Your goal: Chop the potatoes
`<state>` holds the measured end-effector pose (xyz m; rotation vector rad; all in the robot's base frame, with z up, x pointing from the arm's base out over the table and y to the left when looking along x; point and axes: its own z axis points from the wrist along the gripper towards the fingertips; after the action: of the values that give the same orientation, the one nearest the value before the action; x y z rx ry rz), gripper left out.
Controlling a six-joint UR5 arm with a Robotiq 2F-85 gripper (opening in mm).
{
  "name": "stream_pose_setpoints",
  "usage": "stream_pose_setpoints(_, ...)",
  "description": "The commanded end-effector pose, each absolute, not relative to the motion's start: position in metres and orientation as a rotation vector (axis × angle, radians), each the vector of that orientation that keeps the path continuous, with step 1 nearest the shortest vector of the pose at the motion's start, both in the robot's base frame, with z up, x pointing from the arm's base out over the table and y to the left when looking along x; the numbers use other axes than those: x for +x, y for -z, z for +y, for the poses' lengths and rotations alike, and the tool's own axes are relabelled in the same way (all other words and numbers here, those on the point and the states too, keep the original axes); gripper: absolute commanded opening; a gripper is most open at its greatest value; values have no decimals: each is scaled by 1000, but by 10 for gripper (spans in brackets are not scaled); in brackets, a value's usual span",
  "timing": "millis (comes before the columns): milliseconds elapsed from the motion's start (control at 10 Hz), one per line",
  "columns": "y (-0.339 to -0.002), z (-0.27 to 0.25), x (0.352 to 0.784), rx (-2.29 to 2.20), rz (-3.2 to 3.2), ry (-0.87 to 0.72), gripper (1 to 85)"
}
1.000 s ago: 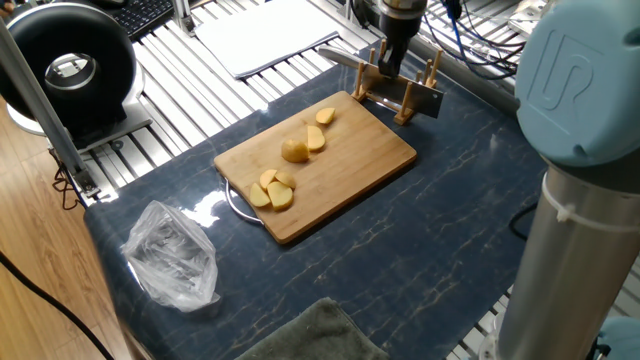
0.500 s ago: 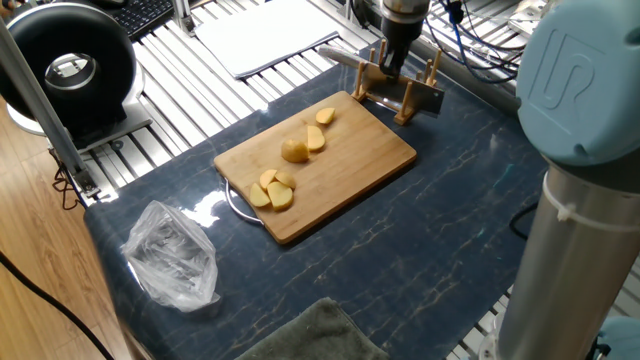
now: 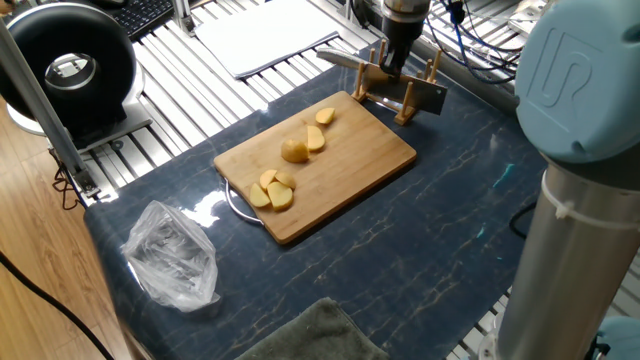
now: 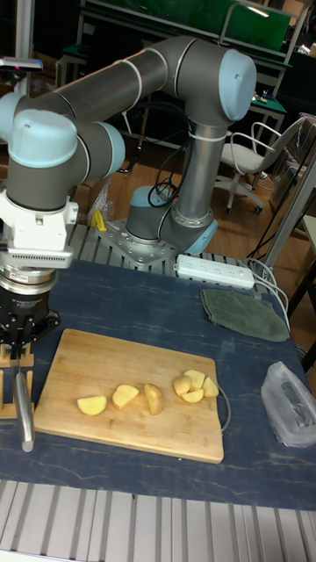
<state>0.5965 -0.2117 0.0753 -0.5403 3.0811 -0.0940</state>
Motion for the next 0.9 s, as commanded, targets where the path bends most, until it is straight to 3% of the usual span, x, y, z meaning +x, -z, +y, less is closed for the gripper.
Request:
stream_pose_setpoints(0,-96,-216,609,-511,3080,111,10)
stream_pose_setpoints(800,-191,-154,633,-368,3105,23,10)
